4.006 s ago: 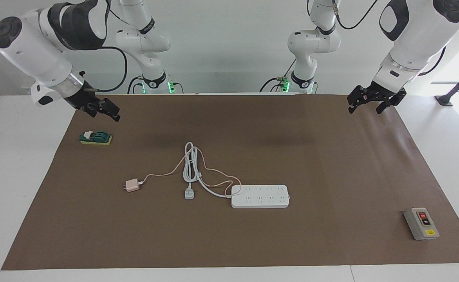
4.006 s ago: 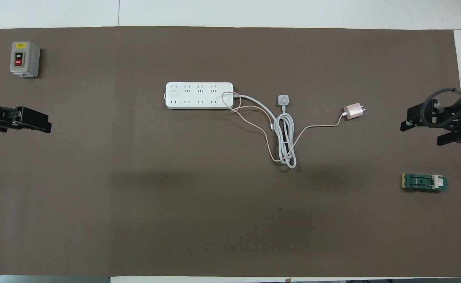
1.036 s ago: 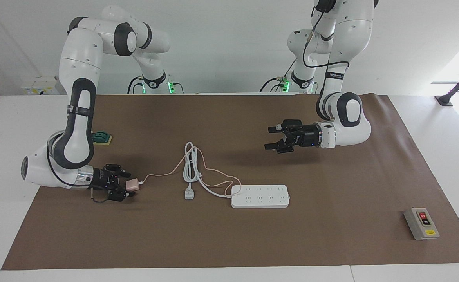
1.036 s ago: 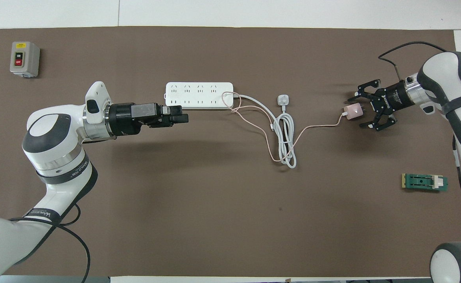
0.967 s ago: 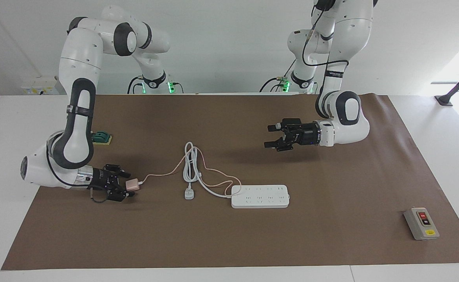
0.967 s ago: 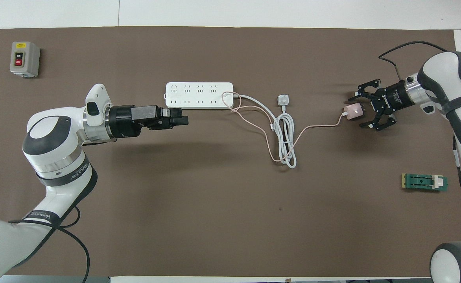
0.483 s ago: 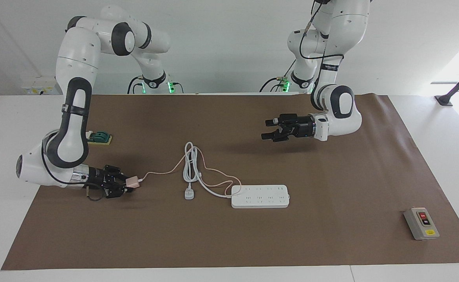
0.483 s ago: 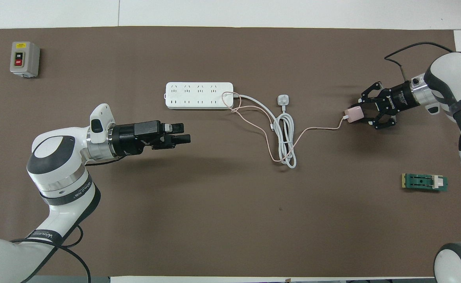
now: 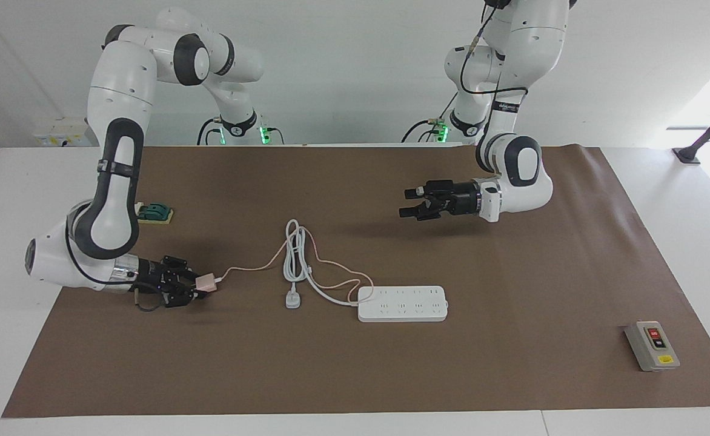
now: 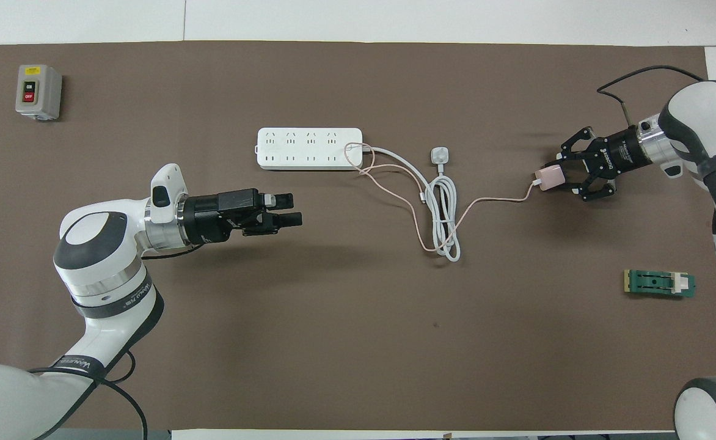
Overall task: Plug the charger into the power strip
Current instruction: 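Carry the pink charger with the right gripper toward the power strip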
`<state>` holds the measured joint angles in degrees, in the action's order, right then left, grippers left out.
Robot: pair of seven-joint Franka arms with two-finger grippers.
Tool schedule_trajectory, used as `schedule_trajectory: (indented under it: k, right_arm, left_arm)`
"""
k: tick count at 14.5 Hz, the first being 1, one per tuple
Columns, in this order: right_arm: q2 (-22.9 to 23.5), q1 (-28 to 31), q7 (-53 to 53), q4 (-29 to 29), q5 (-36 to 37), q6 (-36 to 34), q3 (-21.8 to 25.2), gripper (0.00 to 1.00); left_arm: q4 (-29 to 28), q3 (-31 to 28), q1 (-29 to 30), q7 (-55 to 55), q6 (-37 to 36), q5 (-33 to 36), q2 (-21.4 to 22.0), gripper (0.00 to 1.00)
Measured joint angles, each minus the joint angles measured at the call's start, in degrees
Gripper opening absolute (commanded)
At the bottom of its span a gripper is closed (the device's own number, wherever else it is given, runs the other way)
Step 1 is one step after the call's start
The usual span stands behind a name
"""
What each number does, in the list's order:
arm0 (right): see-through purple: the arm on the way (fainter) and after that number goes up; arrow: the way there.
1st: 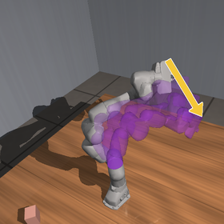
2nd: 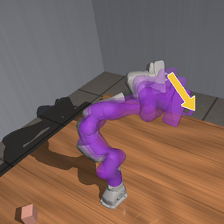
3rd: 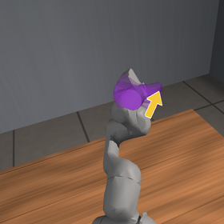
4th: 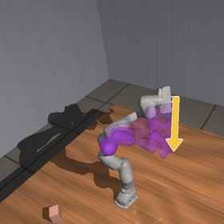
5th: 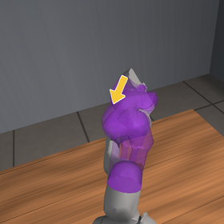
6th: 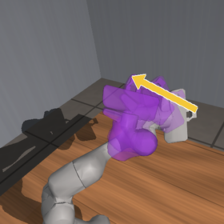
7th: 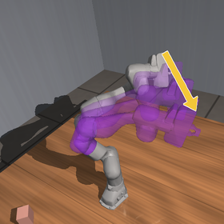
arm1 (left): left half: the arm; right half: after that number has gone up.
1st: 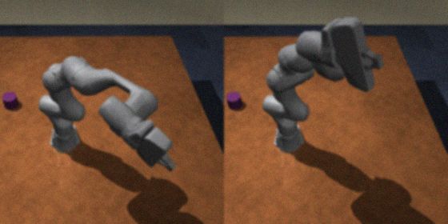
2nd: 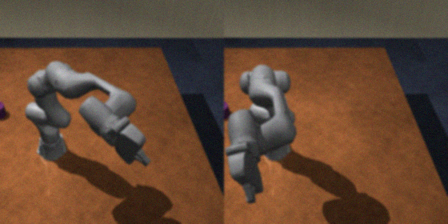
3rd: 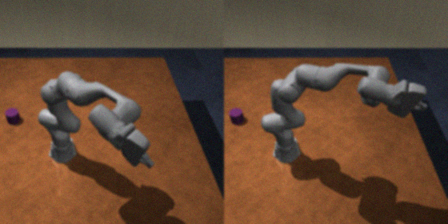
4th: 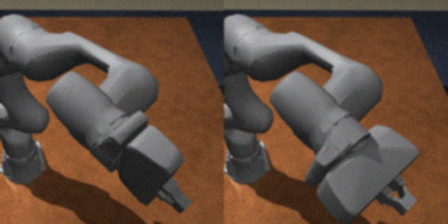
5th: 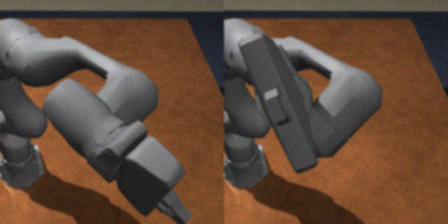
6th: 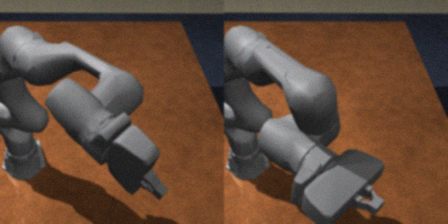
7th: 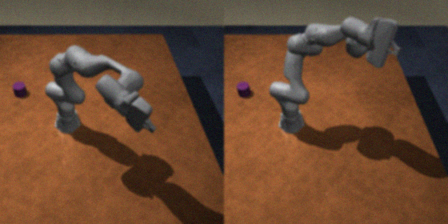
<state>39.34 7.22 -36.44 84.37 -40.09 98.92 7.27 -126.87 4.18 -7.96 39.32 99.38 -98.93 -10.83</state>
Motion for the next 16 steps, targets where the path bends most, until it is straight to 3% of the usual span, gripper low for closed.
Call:
schedule_trajectory:
  k: [8,16]
  right_arm:
    - [-9.7,-9.8,-17.3,-0.2,0.0,-2.9,-0.4,0.0]
    - [-12.9,-22.8,-34.9,-0.2,-0.1,1.4,-0.7,0.0]
  left_arm:
    - [0.1,0.0,-0.8,0.0,0.0,-0.4,-0.6,1.0]
    - [0.1,-0.1,-0.8,6.3,0.6,-0.5,-1.3,1.0]
